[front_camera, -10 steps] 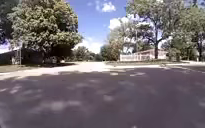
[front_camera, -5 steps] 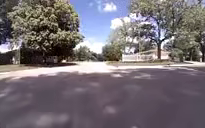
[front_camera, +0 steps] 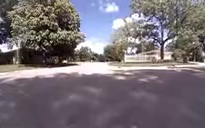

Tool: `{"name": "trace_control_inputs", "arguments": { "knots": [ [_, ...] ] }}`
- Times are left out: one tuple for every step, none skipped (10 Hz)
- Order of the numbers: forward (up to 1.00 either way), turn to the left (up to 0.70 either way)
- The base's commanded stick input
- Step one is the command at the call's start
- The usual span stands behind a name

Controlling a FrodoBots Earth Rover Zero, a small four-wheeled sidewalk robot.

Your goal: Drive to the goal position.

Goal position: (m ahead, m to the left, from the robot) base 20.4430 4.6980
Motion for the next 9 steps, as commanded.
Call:
{"name": "trace_control_inputs", "arguments": {
  "knots": [
    [0.85, 0.00],
    [0.85, 0.00],
    [0.85, 0.00],
    [0.85, 0.00],
    [0.85, 0.00],
    [0.85, 0.00],
    [0.85, 0.00],
    [0.85, 0.00],
    [0.85, 0.00]
  ]
}}
